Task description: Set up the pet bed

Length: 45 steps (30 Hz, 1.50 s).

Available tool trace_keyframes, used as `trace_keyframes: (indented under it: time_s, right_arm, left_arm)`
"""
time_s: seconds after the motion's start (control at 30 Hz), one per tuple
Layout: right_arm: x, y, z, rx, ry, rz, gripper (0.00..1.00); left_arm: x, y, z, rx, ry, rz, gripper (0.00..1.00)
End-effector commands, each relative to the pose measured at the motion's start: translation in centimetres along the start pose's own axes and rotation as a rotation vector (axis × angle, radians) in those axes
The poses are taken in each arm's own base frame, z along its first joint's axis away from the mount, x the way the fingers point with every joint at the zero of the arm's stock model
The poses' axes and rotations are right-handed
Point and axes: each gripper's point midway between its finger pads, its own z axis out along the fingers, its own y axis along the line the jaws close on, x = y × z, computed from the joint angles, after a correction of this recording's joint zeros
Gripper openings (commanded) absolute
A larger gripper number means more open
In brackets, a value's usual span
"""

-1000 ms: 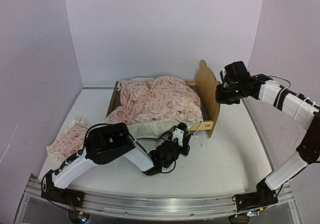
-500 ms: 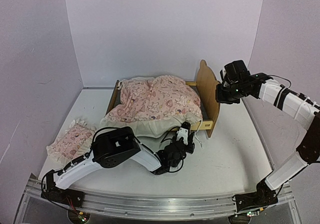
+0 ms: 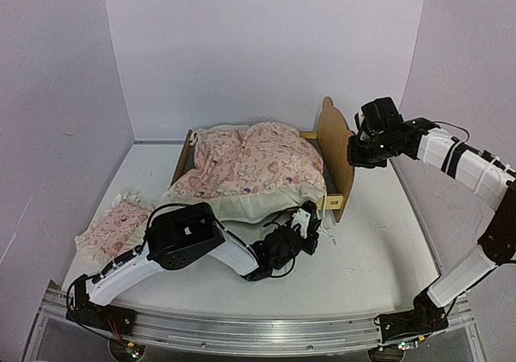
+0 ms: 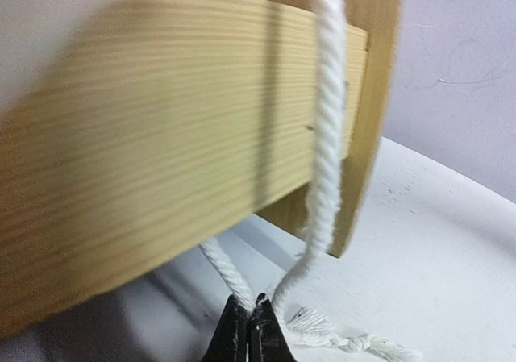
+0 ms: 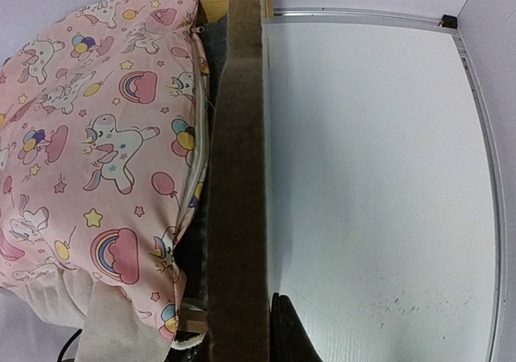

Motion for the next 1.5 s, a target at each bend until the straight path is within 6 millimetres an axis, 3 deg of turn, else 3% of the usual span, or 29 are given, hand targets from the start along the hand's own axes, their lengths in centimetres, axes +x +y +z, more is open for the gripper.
trace_keyframes:
  time_s: [0.0, 0.33, 0.77, 0.93, 1.07, 1.23, 1.3, 1.47]
  right_arm:
    - [-11.0, 7.4, -8.4, -0.424, -0.366, 0.233, 0.00]
    - [-9.3, 8.0, -7.3, -0.464, -0.341, 0.270, 0.00]
    - [-7.1, 8.2, -5.2, -0.458, -0.307, 0.269, 0.00]
    - [-6.5, 8.7, -5.2, -0.466, -0.298, 0.268, 0.00]
    - [-6.0, 9.4, -5.0, -0.474, -0.285, 0.261, 0.00]
    - [-4.7, 9.3, -4.0, -0.455, -0.265, 0.232, 0.00]
    - [-3.8, 8.5, -3.1, -0.410, -0.259, 0.199, 0.00]
    - [-1.6, 6.0, -2.2, -0.275, -0.246, 0.045, 0.00]
  left_arm:
    - [-3.8, -4.2, -0.2, 0.183, -0.038, -0.035, 0.00]
    - [-4.9, -7.6, 1.9, 0.310, -0.024, -0.094, 0.00]
    - [-4.8, -12.8, 2.5, 0.554, 0.065, -0.154, 0.00]
    - [-4.6, -11.9, 4.5, 0.503, 0.065, -0.186, 0.00]
    - [-4.5, -12.5, 5.2, 0.526, 0.059, -0.192, 0.00]
    - [-4.2, -12.6, 3.2, 0.559, 0.137, -0.189, 0.00]
    - [-2.8, -12.0, 1.4, 0.563, 0.199, -0.179, 0.00]
    - [-3.7, -11.8, -1.9, 0.616, 0.228, -0.155, 0.00]
